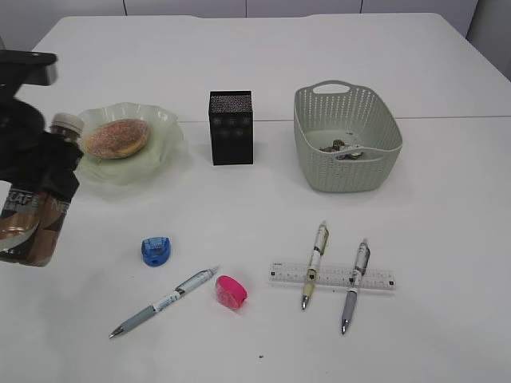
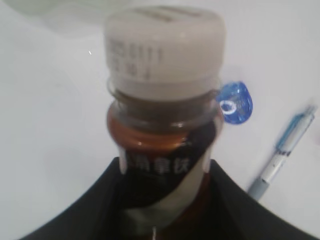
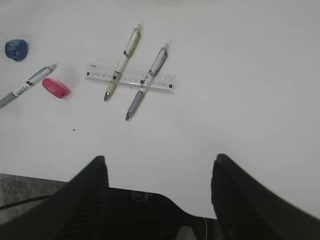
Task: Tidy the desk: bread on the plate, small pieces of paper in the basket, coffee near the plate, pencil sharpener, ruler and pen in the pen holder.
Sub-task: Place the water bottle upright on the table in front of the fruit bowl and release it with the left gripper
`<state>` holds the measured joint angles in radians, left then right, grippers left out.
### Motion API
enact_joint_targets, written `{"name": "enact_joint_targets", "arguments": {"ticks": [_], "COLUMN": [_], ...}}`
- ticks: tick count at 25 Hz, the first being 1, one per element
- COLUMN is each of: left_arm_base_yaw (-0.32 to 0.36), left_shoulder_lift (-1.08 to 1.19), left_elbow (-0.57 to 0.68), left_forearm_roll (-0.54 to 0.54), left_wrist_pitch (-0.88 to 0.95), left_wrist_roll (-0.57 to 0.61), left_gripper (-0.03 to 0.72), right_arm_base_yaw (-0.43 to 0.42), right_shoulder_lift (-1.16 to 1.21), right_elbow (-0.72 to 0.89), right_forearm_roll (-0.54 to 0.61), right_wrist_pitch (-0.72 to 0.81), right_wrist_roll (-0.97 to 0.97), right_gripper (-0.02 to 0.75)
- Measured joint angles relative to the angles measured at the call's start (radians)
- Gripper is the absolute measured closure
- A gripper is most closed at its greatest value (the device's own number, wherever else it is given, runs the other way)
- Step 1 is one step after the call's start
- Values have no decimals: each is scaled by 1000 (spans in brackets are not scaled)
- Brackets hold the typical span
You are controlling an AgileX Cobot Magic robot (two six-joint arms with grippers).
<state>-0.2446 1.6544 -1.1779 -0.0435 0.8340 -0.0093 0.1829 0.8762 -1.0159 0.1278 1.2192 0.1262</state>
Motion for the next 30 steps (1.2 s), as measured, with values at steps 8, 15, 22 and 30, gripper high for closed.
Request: {"name": "enact_joint_targets", "arguments": {"ticks": [8, 15, 22, 30], "left_arm_base_yaw": [80, 80, 84, 84], "left_shoulder_lift": [-441, -497, -395, -60], "left_elbow": [649, 744, 744, 740], "left_forearm_roll": [-15, -13, -106, -108], "left_wrist_pitch": [-806, -951, -1198, -1627], "left_wrist_roll": [-2, -4, -4, -4], "left_gripper": [384, 384, 384, 383], "right_arm_base_yaw": [0, 0, 0, 0], "right_shoulder_lift": [0, 0, 0, 0], "right_elbow": [0, 2, 2, 2], "right_forearm_roll": [0, -6, -10, -22], "right_wrist_pitch": [0, -16, -30, -35], "right_wrist_roll": [0, 0, -2, -2], "right_gripper": [260, 260, 260, 260]}}
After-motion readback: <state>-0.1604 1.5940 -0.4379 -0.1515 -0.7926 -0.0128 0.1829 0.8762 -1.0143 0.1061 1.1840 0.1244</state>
